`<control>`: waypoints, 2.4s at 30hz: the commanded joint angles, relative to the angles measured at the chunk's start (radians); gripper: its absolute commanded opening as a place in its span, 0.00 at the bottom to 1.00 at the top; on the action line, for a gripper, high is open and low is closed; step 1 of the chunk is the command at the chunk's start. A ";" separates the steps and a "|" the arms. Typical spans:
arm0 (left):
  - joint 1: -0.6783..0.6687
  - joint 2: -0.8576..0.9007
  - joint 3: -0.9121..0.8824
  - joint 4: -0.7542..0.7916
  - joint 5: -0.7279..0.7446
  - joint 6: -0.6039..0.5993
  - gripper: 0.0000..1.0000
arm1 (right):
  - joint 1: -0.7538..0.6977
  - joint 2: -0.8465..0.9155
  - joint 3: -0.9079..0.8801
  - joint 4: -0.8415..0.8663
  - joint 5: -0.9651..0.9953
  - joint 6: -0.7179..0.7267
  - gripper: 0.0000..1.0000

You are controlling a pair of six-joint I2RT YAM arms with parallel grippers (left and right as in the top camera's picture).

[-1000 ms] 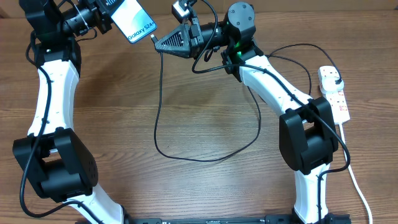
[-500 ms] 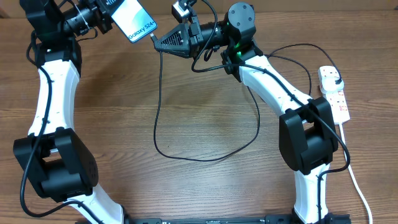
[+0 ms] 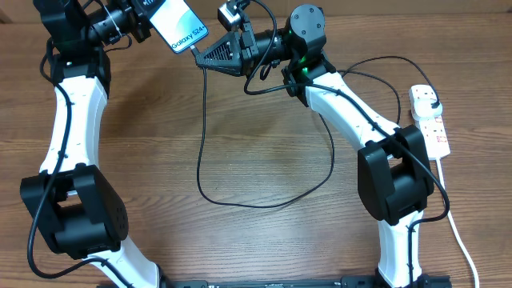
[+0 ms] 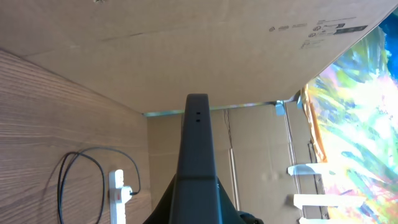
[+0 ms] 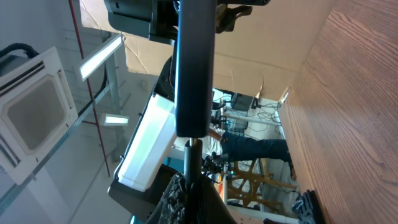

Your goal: Plug charger to phone and switch on socket

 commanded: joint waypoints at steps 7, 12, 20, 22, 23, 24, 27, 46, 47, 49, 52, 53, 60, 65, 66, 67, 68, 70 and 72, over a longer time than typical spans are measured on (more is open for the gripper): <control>-0.005 -0.030 0.021 0.011 0.010 -0.013 0.04 | -0.014 -0.010 0.015 0.005 0.010 0.004 0.04; -0.005 -0.030 0.021 0.012 0.034 -0.013 0.04 | -0.014 -0.010 0.015 0.005 0.011 -0.001 0.04; -0.006 -0.030 0.021 0.012 0.037 -0.013 0.04 | -0.014 -0.010 0.015 0.005 0.011 -0.003 0.04; -0.007 -0.030 0.022 0.012 0.038 -0.014 0.05 | -0.014 -0.010 0.015 0.005 0.011 -0.003 0.04; -0.010 -0.030 0.021 0.012 0.036 -0.025 0.04 | -0.014 -0.010 0.015 0.005 0.011 -0.004 0.04; -0.014 -0.030 0.021 0.012 0.035 -0.026 0.05 | -0.014 -0.010 0.015 0.005 0.011 -0.004 0.04; -0.021 -0.030 0.022 0.012 0.030 -0.025 0.05 | -0.014 -0.010 0.015 0.005 0.011 -0.004 0.04; -0.026 -0.030 0.021 0.012 0.114 -0.024 0.04 | -0.016 -0.010 0.015 0.004 0.022 -0.007 0.04; -0.026 -0.030 0.022 0.012 0.116 -0.024 0.05 | -0.016 -0.010 0.015 0.004 0.026 -0.007 0.04; -0.026 -0.030 0.021 0.012 0.117 -0.024 0.04 | -0.016 -0.010 0.015 -0.008 0.034 -0.007 0.04; -0.026 -0.030 0.021 0.012 0.114 -0.024 0.04 | -0.016 -0.010 0.015 -0.014 0.048 -0.006 0.04; -0.026 -0.030 0.022 0.012 0.114 -0.024 0.05 | -0.016 -0.010 0.015 -0.014 0.055 -0.005 0.04; -0.026 -0.030 0.022 0.032 0.113 -0.024 0.04 | -0.016 -0.010 0.015 -0.014 0.090 0.020 0.04; -0.026 -0.030 0.022 0.047 0.114 -0.024 0.04 | -0.016 -0.010 0.015 -0.014 0.098 0.025 0.04; -0.026 -0.030 0.021 0.047 0.114 -0.024 0.05 | -0.016 -0.010 0.015 -0.014 0.098 0.027 0.04; -0.026 -0.030 0.022 0.050 0.114 -0.023 0.04 | -0.016 -0.010 0.015 -0.014 0.100 0.027 0.04; -0.026 -0.030 0.022 0.055 0.115 -0.024 0.04 | -0.016 -0.010 0.015 -0.014 0.100 0.027 0.04; -0.026 -0.030 0.021 0.060 0.119 -0.024 0.04 | -0.016 -0.010 0.015 -0.014 0.100 0.031 0.04; -0.026 -0.030 0.022 0.069 0.127 -0.024 0.04 | -0.016 -0.010 0.015 -0.014 0.100 0.031 0.04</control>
